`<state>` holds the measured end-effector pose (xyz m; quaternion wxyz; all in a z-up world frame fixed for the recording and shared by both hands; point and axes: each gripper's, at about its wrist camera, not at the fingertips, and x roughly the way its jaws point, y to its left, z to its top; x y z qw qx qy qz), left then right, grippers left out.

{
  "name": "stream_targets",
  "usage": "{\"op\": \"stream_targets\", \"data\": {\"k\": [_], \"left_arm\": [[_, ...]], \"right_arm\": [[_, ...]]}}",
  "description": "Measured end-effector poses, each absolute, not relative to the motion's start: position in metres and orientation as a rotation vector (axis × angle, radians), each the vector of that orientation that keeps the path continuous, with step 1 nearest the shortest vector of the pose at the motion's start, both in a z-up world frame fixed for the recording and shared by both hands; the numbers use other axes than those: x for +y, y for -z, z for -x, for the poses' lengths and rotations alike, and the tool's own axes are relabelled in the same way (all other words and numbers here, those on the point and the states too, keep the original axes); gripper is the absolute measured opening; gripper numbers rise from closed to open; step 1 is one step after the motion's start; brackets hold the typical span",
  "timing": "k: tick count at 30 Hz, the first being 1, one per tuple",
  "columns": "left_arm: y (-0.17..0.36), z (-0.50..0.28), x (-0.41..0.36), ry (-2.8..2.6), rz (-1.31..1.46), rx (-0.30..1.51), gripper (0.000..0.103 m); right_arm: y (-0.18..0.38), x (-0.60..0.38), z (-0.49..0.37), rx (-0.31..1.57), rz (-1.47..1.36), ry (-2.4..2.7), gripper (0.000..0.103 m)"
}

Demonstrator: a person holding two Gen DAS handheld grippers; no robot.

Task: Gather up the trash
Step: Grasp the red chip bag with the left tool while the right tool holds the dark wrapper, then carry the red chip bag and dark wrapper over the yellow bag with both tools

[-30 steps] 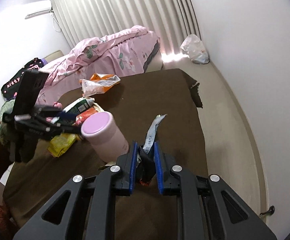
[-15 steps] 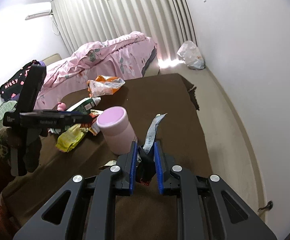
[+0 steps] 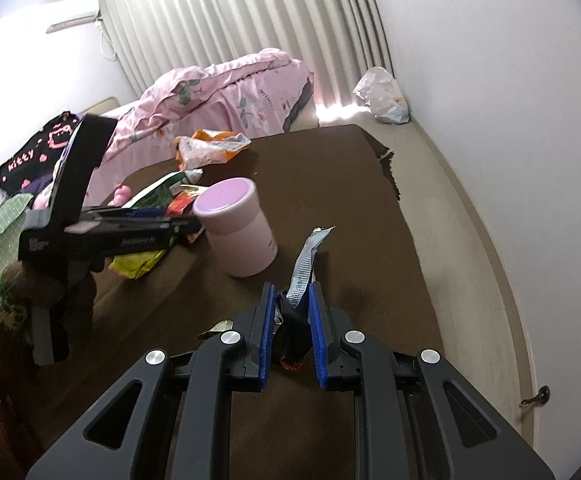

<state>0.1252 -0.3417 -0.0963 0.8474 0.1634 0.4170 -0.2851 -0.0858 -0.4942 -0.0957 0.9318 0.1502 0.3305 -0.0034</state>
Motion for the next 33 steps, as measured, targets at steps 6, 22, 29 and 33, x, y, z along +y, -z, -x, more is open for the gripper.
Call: {"op": "stream_targets", "data": {"k": [6, 22, 29, 33], "left_arm": [[0.069, -0.107, -0.309, 0.676, -0.249, 0.848, 0.044], [-0.001, -0.050, -0.169, 0.542, -0.047, 0.721, 0.044], [-0.008, -0.045, -0.099, 0.448, 0.041, 0.686, 0.044], [-0.011, -0.046, -0.059, 0.366, 0.081, 0.652, 0.044]], "right_arm": [[0.086, -0.483, 0.091, 0.654, -0.290, -0.014, 0.017], [0.012, -0.405, 0.088, 0.535, -0.146, -0.151, 0.017], [-0.015, -0.346, 0.072, 0.517, -0.033, -0.252, 0.017], [-0.030, -0.321, 0.055, 0.511, -0.010, -0.294, 0.017]]}}
